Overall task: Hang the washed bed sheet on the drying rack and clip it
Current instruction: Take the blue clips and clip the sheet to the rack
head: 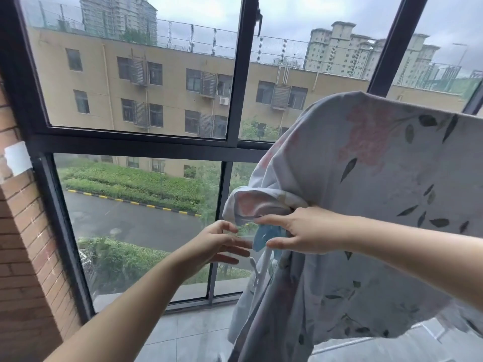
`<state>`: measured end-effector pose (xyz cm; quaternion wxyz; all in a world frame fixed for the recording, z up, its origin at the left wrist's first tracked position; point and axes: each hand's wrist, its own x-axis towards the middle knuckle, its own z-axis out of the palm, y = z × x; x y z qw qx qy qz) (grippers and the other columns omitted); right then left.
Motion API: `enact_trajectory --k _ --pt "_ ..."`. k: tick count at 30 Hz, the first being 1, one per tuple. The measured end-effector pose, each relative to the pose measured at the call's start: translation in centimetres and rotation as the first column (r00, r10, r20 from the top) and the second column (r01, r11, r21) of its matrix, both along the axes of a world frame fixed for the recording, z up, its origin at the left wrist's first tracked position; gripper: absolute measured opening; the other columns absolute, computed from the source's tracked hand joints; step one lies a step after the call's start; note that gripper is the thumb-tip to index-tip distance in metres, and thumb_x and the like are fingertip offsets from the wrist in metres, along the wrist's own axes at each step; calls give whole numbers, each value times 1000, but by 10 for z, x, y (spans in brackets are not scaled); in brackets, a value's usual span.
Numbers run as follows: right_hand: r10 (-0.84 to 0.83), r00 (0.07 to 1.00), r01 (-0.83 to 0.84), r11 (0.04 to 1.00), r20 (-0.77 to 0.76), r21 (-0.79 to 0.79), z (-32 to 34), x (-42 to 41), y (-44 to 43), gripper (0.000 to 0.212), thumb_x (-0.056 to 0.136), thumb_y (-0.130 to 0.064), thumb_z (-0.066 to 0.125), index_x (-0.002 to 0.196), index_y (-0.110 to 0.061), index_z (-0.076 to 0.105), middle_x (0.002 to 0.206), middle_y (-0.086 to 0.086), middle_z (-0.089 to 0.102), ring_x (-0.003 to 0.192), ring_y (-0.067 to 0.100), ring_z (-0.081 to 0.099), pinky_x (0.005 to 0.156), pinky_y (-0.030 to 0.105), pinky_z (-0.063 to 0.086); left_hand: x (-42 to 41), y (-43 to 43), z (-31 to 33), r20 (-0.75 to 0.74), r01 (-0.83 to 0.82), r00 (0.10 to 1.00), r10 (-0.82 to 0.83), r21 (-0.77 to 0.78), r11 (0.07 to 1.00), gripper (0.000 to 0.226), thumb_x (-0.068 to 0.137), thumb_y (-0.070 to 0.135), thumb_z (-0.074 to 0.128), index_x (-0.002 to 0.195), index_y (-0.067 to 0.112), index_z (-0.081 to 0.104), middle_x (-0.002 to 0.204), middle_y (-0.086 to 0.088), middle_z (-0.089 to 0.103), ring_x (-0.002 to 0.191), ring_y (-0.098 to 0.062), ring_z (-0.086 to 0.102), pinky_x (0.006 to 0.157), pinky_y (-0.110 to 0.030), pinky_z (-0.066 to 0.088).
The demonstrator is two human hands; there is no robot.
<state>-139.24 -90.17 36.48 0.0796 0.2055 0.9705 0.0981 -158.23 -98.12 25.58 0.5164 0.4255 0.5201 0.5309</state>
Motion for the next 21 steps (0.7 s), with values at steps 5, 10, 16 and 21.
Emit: enact_trajectory --k 5,10,16,21 --pt "13 999 -10 998 -44 69 -2 4 15 56 94 -62 24 144 -51 1 106 8 64 96 28 57 77 38 47 -1 26 4 -488 -332 776 400 224 917 71 80 30 71 134 23 25 112 1 55 94 -15 61 83 -36 51" --pt "90 980 -26 942 -177 335 -5 8 25 64 99 -43 26 150 -31 -10 97 11 67 83 33 63 62 35 40 -4 73 22 -545 -295 745 385 249 923 51 75 20 73 120 26 49 110 1 57 89 -14 61 80 -34 53" --pt "212 903 67 791 -374 609 27 10 53 86 71 -25 61 148 -6 25 50 -2 61 33 19 46 39 20 27 -36 121 103 -280 -452 751 598 443 774 16 77 -2 62 82 13 60 79 -7 65 70 -18 60 65 -36 54" --pt "237 730 362 663 -641 656 107 21 71 80 72 -34 65 144 -11 39 56 -3 60 32 20 44 43 15 19 -7 179 217 -308 -332 670 675 689 644 14 76 8 54 86 12 63 77 -1 63 74 -17 57 64 -29 46"
